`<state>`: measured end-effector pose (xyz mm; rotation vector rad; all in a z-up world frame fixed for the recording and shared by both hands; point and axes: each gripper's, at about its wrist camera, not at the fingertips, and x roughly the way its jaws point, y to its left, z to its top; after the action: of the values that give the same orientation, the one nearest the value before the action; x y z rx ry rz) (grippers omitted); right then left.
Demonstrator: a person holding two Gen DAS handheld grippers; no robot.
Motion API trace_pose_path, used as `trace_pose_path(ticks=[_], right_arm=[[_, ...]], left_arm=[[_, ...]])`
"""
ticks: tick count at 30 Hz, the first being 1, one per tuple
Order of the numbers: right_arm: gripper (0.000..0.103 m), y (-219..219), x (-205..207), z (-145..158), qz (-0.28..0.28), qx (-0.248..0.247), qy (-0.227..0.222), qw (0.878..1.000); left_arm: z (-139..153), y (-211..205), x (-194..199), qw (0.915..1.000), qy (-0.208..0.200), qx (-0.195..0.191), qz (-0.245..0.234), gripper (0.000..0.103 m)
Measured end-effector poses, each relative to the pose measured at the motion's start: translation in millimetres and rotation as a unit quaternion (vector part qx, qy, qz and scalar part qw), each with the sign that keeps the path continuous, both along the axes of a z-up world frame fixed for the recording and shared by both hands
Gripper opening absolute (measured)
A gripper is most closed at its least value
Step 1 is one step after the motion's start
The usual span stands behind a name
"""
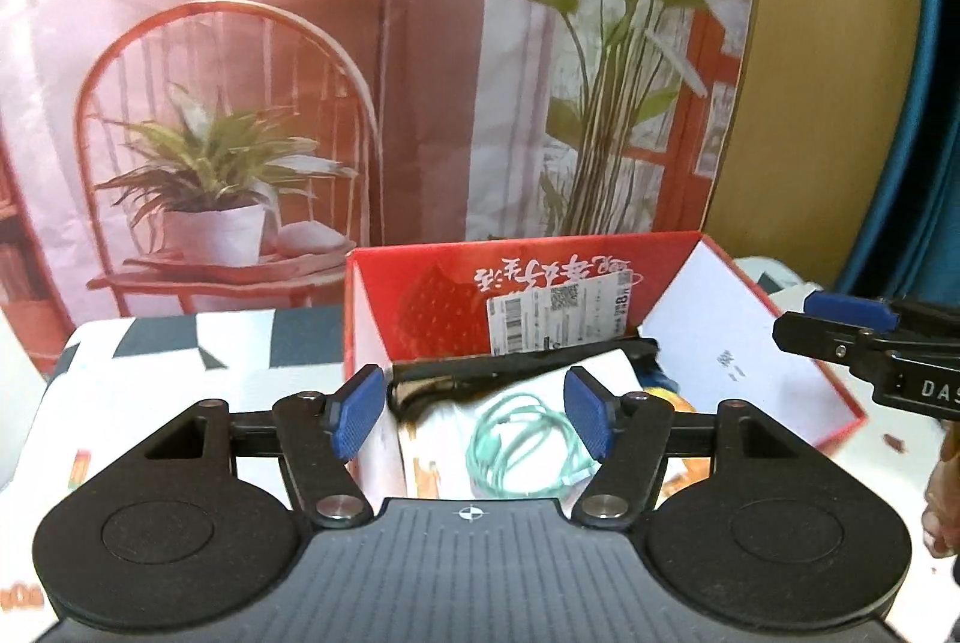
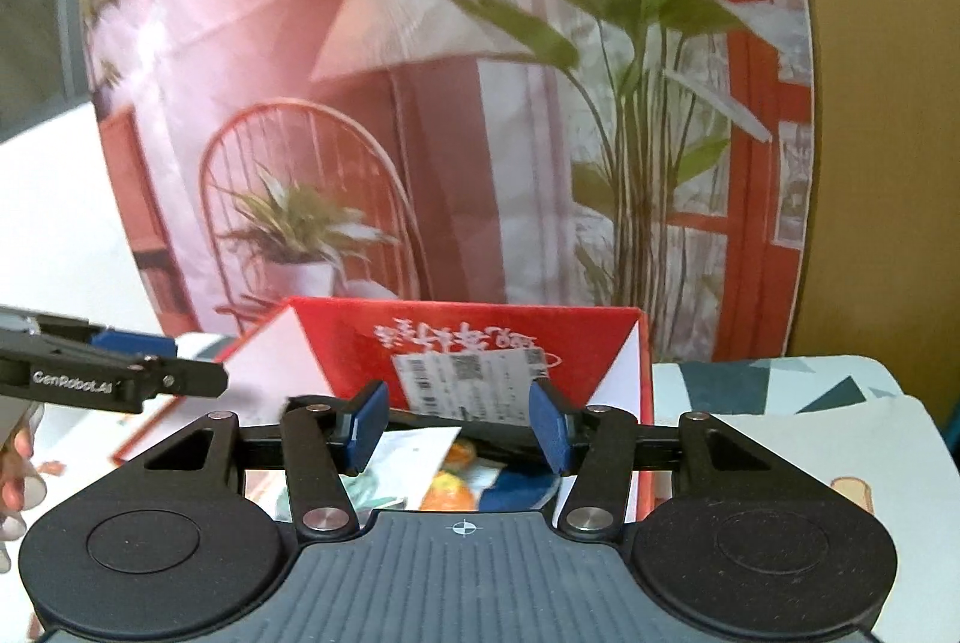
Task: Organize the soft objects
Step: 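Withdraw both tools to the white sock beside the green tassel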
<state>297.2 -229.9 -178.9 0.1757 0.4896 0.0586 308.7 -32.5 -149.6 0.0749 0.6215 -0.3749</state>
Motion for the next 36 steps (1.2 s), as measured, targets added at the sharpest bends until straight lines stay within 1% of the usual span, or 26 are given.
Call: trace_pose_path(ticks=[3,5,10,15,17,23,26,30,32,34,36], right_arm=[[0.048,2,-24,3,0.000,0.012,-0.015,1.000],[0.048,6,-37,3,0.002,0.014,-0.022,1.000],[0.048,13,-67,-6,0.008,0.031,-0.017,0.999],[0.048,22,-92,-29,0.014,0.042,0.015,0.999],[0.048,27,-101,-39,0.016,0.038,0.030,0.999],[0.048,39,-126,-75,0.020,0.046,0.085,0.995],[0.048,37,-135,-85,0.006,0.050,0.100,0.994],[0.048,26,-137,-92,-0.031,0.040,0.116,0.992],[0.048,21,-139,-97,-0.052,0.038,0.129,0.990],[0.048,15,-139,-105,-0.062,0.054,0.140,0.987],[0.048,11,-140,-113,-0.064,0.076,0.148,0.984]], left_arm=[[-1,14,-28,0.9997,0.003,-0.023,0.004,0.068],[-5,20,-43,0.9996,0.009,-0.027,0.008,0.068],[-28,31,-76,0.9986,0.034,-0.037,0.019,0.068],[-55,37,-99,0.9961,0.071,-0.046,0.027,0.068],[-64,38,-107,0.9950,0.083,-0.049,0.026,0.068],[-91,46,-123,0.9897,0.123,-0.060,0.040,0.068],[-101,54,-127,0.9870,0.137,-0.064,0.054,0.067],[-109,62,-125,0.9841,0.149,-0.063,0.074,0.067],[-113,67,-125,0.9812,0.159,-0.075,0.079,0.067],[-117,71,-127,0.9782,0.169,-0.089,0.083,0.067],[-121,75,-126,0.9726,0.183,-0.117,0.082,0.067]])
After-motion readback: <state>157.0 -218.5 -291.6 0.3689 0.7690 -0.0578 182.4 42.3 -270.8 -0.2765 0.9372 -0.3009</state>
